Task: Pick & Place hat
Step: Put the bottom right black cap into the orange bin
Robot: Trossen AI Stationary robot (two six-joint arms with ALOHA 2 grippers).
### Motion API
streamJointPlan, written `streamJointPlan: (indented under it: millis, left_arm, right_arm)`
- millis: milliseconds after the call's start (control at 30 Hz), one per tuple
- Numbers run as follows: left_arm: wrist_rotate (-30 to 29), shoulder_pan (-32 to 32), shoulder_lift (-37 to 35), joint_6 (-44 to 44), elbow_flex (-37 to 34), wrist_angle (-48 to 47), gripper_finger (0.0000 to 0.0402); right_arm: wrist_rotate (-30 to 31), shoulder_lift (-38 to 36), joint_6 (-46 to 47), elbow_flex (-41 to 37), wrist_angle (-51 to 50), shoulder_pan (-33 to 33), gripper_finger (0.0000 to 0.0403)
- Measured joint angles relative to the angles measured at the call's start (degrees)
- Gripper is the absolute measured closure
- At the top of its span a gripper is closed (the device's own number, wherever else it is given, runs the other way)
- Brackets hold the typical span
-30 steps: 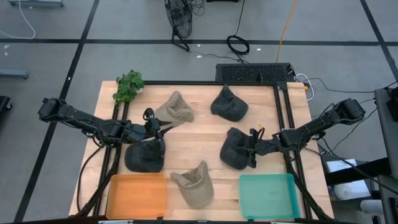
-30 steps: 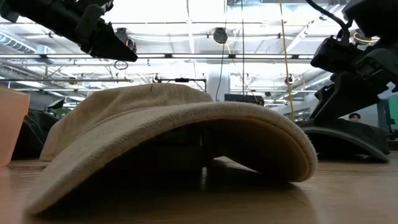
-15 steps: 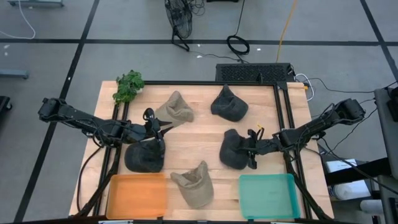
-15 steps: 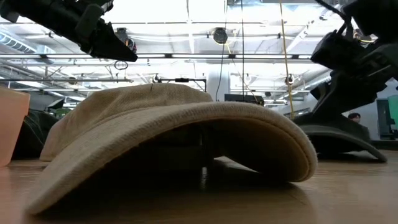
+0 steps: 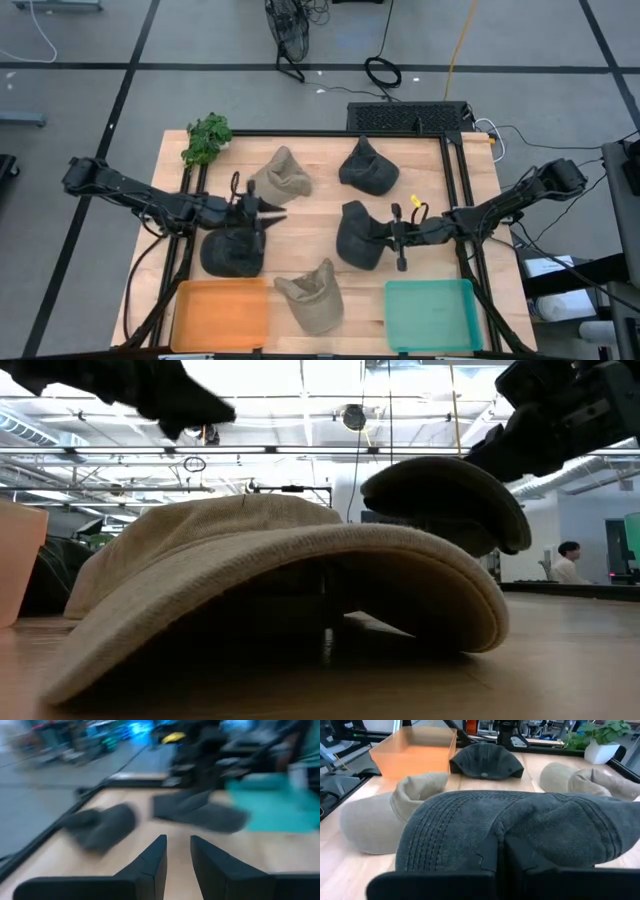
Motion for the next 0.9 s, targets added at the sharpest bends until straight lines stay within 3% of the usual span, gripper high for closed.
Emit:
streamJointPlan:
  millis: [133, 300, 433, 667, 900]
  left_arm:
    - [3.3, -1.5, 5.5, 3.8, 0.0, 9.4, 0.0305]
    - [0.7, -2.1, 14.8, 9.4, 1.8, 14.8, 0.0304]
    - [-0.3, -1.6, 21.9, 9.2, 7.9, 12.7, 0.0290]
    - [-0.1, -1.5, 33.0, 7.2, 21.2, -1.4, 0.0217]
    - [1.8, -1.2, 40.1, 6.2, 27.0, -3.4, 0.0187]
  right_arm:
    - [-0.1, 3.0, -0.4, 0.0, 2.9, -0.3, 0.0402]
    - [-0.6, 8.0, -0.7, 0.5, 6.8, -1.6, 0.0402]
    - [-3.3, 11.5, -0.6, 2.0, 6.6, -3.4, 0.0402]
    - [-3.2, 17.2, -2.8, 7.3, 3.3, -3.7, 0.0403]
    - [-3.2, 20.5, -3.7, 11.4, -0.3, -3.6, 0.0403]
